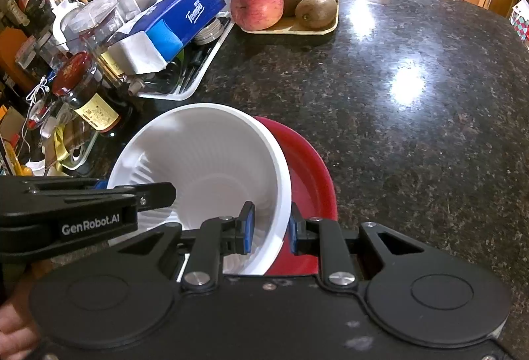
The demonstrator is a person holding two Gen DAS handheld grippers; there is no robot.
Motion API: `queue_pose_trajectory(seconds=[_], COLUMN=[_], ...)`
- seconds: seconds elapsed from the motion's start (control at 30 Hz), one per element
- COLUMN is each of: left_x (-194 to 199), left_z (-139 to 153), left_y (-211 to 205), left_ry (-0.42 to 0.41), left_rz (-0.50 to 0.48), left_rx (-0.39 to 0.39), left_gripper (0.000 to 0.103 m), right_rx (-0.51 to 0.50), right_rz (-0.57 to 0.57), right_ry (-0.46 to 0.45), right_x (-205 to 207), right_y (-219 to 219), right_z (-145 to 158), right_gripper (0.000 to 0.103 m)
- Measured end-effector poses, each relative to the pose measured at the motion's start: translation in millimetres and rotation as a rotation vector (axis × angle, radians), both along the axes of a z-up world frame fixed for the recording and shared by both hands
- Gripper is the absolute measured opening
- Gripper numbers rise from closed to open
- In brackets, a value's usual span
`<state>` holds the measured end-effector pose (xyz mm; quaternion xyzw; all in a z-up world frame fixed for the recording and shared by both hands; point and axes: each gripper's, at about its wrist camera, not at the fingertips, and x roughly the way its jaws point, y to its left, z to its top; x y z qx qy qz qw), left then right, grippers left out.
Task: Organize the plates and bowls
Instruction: 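Carry the white bowls with both grippers over the red plate stack, then lower the white bowls onto the red plates and open both grippers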
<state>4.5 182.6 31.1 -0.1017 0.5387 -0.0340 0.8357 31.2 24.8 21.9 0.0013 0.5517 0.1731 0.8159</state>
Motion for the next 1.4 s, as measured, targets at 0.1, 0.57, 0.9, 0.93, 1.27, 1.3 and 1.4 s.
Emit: queue_pose_trajectory(seconds=[0.1,0.57,0.9,0.93,1.27,1.3,1.4], left_x=[2.0,8.3,6.4,6.1,1.2,0.6,-1.7], left_z=[-1.6,-9.8,-6.0,-4.9,1.2,1.9,4.5], left_y=[0.9,-1.6,-2.7,-2.8,-4.3,-4.5,-5.4], left_ry=[0.005,0.03,0.009,0.006,-0.012,-0.015,-0.025], left_rz=[-0.001,-0.011,-0.001,0.0,0.011,0.013,0.018], left_rx=[-0.009,-0.024,-0.016,-0.014,-0.004,-0.003,0.005], left_gripper=[0.028,0.028,0.028,0.028,0.028,0.028,0.028], right_rx=[-0.002,-0.006,0.014,0.017,0.021,0.022,0.018], right_rz=[-0.004,-0.006,-0.009,-0.009,-0.027,-0.029,-0.028], right_ry=[0.004,0.02,0.001,-0.002,-0.028,-0.031,-0.049], right_x=[1.5,5.5,6.3,6.4,4.9,4.1,1.3], right_y=[0.7,-1.2,-5.5,-6.1,-15.1,-15.3,-17.2], right_z=[-0.9,-8.5,-3.4,-2.3,4.0,4.3,7.6], right_gripper=[0.022,0.027,0.031,0.031,0.032,0.033,0.033])
